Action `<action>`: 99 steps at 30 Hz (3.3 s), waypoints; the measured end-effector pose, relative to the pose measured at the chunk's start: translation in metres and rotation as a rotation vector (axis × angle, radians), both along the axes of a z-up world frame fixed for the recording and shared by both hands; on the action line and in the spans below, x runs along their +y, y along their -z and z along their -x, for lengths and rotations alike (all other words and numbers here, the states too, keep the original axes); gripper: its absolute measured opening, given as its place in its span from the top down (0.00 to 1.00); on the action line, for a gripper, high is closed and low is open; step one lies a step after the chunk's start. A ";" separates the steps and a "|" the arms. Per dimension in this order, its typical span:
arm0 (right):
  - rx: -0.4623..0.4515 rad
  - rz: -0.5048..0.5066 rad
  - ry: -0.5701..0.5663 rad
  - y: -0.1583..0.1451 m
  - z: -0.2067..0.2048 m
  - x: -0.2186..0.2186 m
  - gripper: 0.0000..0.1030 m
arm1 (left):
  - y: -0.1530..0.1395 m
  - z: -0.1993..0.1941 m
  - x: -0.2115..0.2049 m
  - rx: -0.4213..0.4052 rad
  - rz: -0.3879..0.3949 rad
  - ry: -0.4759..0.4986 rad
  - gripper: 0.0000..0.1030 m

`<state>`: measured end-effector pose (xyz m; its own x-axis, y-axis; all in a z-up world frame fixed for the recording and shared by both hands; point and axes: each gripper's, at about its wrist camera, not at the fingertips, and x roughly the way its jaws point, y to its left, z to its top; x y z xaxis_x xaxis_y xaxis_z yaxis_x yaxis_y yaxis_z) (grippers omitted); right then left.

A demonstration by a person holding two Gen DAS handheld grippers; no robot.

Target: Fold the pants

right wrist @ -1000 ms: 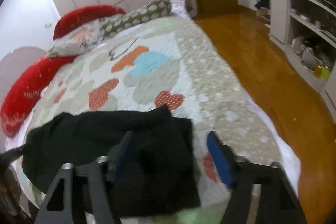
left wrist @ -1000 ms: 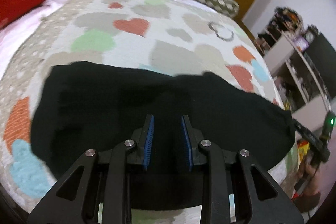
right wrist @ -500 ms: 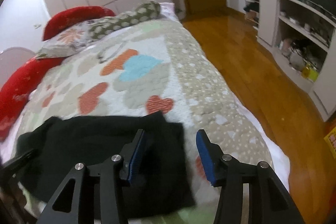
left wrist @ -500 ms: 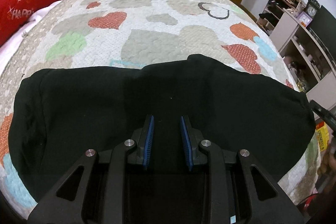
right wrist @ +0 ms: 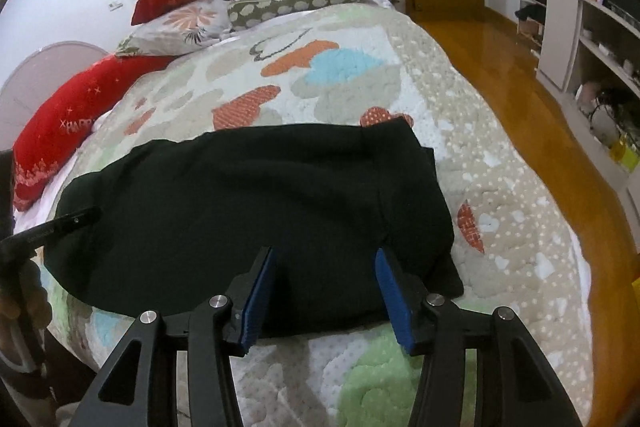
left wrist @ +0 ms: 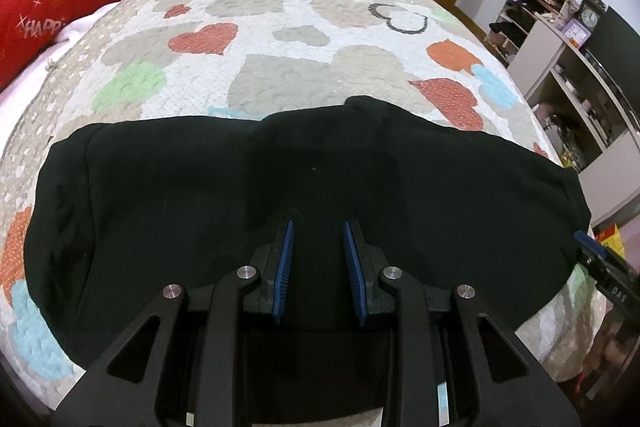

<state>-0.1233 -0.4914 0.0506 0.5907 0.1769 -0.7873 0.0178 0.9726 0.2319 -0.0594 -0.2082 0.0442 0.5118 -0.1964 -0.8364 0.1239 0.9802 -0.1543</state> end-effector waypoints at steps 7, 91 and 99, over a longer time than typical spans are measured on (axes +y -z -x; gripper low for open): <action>-0.008 -0.054 0.026 -0.017 0.010 -0.010 0.51 | -0.010 0.004 -0.004 -0.027 0.042 0.009 0.39; -0.125 -0.431 -0.068 -0.012 -0.009 0.003 0.41 | 0.014 -0.046 -0.089 0.155 0.300 0.323 0.38; -0.152 -0.435 -0.111 -0.023 -0.005 0.010 0.41 | -0.007 -0.023 -0.092 0.095 0.240 0.375 0.82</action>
